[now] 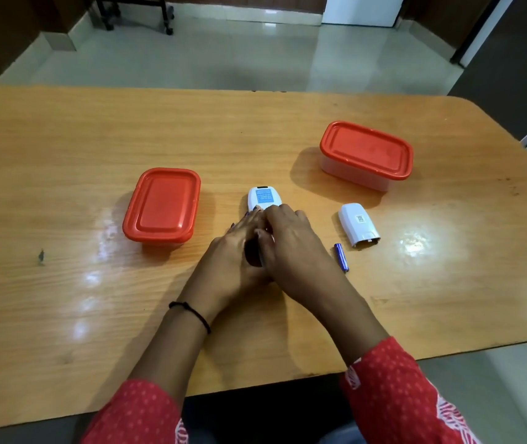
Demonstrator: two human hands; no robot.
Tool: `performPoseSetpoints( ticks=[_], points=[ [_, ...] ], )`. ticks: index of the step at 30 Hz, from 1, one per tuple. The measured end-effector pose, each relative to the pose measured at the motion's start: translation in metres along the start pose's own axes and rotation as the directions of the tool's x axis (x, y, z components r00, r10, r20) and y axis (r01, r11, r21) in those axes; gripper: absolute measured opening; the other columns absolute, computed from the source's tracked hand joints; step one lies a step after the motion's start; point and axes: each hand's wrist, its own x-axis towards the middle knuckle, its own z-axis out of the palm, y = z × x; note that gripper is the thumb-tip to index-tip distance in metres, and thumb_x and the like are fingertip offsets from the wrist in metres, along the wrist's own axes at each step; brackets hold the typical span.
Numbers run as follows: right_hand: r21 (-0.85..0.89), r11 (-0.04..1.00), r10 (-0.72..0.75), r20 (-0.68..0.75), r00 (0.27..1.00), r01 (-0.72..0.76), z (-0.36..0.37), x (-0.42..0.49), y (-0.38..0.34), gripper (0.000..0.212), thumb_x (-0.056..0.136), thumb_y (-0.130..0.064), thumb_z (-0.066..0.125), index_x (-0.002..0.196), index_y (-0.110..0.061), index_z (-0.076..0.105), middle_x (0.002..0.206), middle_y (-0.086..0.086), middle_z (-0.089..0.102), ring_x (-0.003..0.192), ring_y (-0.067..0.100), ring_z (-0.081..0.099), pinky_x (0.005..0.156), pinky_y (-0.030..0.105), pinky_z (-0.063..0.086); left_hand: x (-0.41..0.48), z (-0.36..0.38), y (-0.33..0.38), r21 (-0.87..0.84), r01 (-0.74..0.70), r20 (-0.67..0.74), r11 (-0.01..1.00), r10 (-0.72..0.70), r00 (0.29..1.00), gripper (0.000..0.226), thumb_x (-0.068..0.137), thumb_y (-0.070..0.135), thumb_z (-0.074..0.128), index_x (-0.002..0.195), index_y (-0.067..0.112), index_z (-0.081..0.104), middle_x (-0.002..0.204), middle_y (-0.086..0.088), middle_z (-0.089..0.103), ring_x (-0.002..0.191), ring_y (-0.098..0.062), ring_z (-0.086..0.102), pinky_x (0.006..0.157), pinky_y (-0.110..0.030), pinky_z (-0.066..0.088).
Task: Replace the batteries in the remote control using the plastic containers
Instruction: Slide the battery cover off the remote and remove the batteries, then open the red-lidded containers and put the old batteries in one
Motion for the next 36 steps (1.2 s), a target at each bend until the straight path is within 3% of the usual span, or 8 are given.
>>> performPoseSetpoints(
  ticks=[4,9,13,16,24,29,32,36],
  points=[
    [0.199,0.98,-0.01,-0.054,0.998,0.02,0.0,-0.013,0.008,0.007,0.087,-0.007,0.057,0.092,-0.011,0.057,0.091,0.0,0.062,0.087,0.015,0.054,0.07,0.021,0.038,-0.001,0.0,-0.002,-0.036,0.013,0.009,0.999,-0.012,1.0,0.086,0.071,0.02,0.076,0.145,0.022,0.032,0.153,0.005,0.032,0.14,-0.004,0.026,0.116,-0.026,0.024],
    [0.382,0.924,0.198,-0.419,0.886,-0.026,-0.041,-0.021,0.028,0.012,0.083,-0.008,0.067,0.092,-0.017,0.065,0.077,-0.009,0.067,0.069,0.002,0.062,0.066,0.013,0.046,-0.003,0.001,-0.002,0.015,0.036,-0.024,0.999,-0.036,0.999,0.095,0.066,0.038,0.08,0.146,0.027,0.03,0.153,0.012,0.028,0.141,-0.001,0.022,0.115,-0.021,0.019],
    [0.318,0.863,0.476,-0.259,0.84,-0.392,-0.062,-0.046,0.063,0.01,0.079,-0.012,0.07,0.087,-0.018,0.069,0.076,-0.004,0.071,0.065,-0.003,0.064,0.057,0.006,0.045,-0.004,0.006,-0.001,0.071,-0.012,-0.037,0.997,0.014,0.999,0.092,0.069,0.036,0.078,0.147,0.025,0.028,0.154,0.013,0.026,0.14,0.004,0.019,0.11,-0.013,0.015],
    [0.217,0.823,0.565,-0.216,0.796,-0.525,-0.05,-0.057,0.078,0.018,0.075,-0.015,0.073,0.092,-0.019,0.073,0.077,-0.004,0.07,0.074,0.01,0.066,0.066,0.022,0.05,-0.006,0.014,0.001,0.165,-0.053,-0.067,0.985,0.065,0.996,0.09,0.066,0.051,0.066,0.145,0.025,0.032,0.155,0.011,0.025,0.141,0.002,0.018,0.112,-0.016,0.016],
    [0.206,0.87,0.493,-0.335,0.803,-0.448,-0.061,-0.055,0.089,0.018,0.08,-0.027,0.072,0.095,-0.019,0.071,0.078,-0.006,0.067,0.069,0.006,0.06,0.063,0.021,0.045,0.001,0.037,0.029,0.203,-0.183,-0.242,0.962,0.23,0.943,0.054,0.08,0.034,0.062,0.131,0.018,0.052,0.146,0.004,0.041,0.136,-0.001,0.028,0.103,0.0,0.016],
    [0.116,0.953,0.294,-0.575,0.763,-0.28,-0.091,-0.009,0.119,0.035,0.081,-0.01,0.068,0.115,-0.014,0.062,0.111,0.005,0.063,0.101,0.022,0.057,0.078,0.021,0.037,0.018,0.052,0.038,0.181,-0.254,-0.286,0.95,0.298,0.911,0.041,0.084,0.021,0.058,0.124,0.015,0.059,0.138,0.001,0.052,0.133,-0.004,0.034,0.105,-0.007,0.023],
    [-0.102,0.938,0.261,-0.416,0.871,-0.33,-0.096,0.033,0.148,0.061,0.081,-0.002,0.065,0.137,-0.018,0.046,0.148,0.008,0.039,0.137,0.028,0.028,0.109,0.035,0.031,0.024,0.056,0.034,0.17,-0.247,-0.281,0.954,0.287,0.916,0.038,0.084,0.02,0.058,0.122,0.017,0.06,0.137,0.003,0.053,0.132,-0.001,0.035,0.104,-0.003,0.023],
    [-0.242,0.911,0.272,-0.254,0.928,-0.334,-0.092,0.056,0.181,0.061,0.086,0.0,0.056,0.14,-0.023,0.042,0.154,0.007,0.03,0.144,0.025,0.02,0.112,0.038,0.028,0.026,0.055,0.03,0.164,-0.247,-0.278,0.955,0.285,0.917,0.036,0.085,0.021,0.056,0.121,0.019,0.061,0.135,0.005,0.053,0.13,0.005,0.034,0.101,0.0,0.021]
  ],
)
